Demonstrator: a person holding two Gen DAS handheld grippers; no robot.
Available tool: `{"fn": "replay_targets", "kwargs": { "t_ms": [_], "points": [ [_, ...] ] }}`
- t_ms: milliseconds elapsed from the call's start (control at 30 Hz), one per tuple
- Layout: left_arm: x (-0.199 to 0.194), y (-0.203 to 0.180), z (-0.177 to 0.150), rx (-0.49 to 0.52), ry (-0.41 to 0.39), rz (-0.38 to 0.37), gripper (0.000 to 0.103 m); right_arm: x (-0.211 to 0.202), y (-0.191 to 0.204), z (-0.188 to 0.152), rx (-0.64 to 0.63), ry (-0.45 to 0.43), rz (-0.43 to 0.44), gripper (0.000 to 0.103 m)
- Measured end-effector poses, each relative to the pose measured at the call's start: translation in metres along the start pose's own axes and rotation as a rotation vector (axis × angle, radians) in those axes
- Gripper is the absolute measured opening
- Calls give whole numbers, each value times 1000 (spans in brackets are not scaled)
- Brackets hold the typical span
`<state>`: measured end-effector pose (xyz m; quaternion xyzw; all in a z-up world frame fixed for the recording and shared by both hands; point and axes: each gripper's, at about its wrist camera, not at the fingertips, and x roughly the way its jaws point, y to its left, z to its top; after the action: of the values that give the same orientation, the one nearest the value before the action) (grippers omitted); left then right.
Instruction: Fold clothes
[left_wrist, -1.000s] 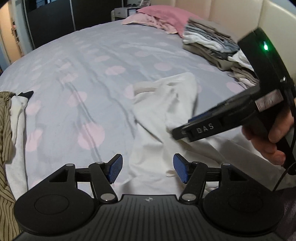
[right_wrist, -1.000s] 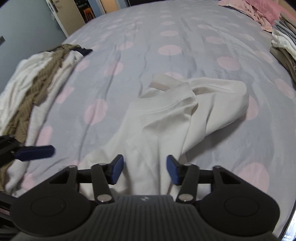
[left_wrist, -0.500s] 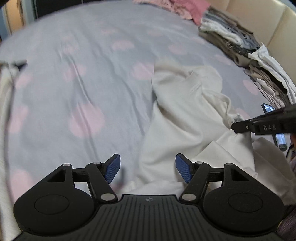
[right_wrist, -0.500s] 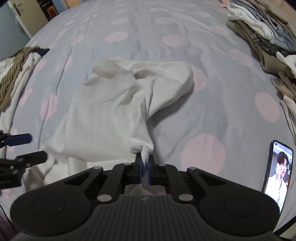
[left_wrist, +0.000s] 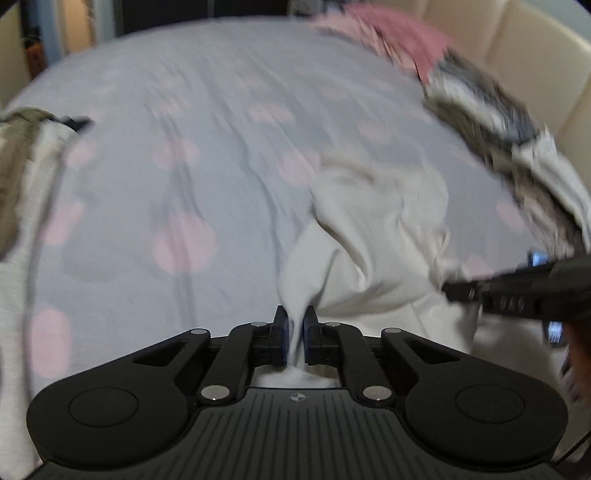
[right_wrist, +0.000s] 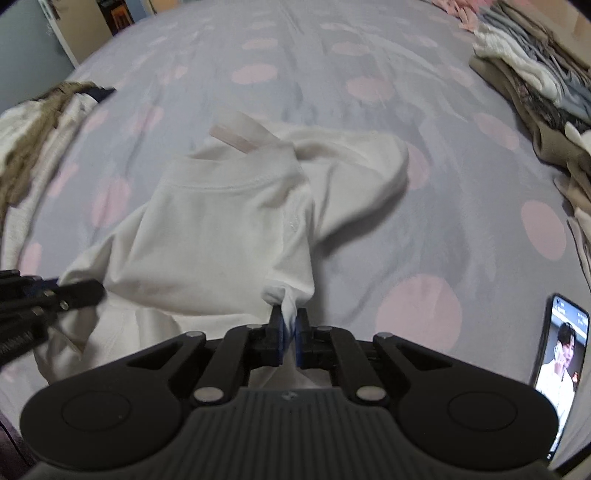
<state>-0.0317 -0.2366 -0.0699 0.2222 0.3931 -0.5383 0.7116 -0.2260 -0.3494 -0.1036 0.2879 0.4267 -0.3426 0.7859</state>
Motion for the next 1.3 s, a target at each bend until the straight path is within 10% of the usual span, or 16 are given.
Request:
{"fn": "replay_targets", "kwargs": {
  "t_ms": [300, 500, 767, 933, 1300],
  "points": [
    [-156, 10, 37, 32, -341, 110, 5, -75, 46, 20, -65, -232, 298, 6],
    [-196, -5, 44, 70, -363, 141, 5, -113, 61, 28, -84, -304, 422, 6],
    [-110, -34, 7, 107, -72, 2, 8, -70, 33, 17, -57, -155, 170, 6],
    [-54, -54, -25, 159, 110, -118, 32, -27, -9, 7, 7, -43, -11, 6],
    [-59, -4, -24, 147, 88, 21, 51, 4, -74, -6, 92, 37, -283, 6]
  ]
}}
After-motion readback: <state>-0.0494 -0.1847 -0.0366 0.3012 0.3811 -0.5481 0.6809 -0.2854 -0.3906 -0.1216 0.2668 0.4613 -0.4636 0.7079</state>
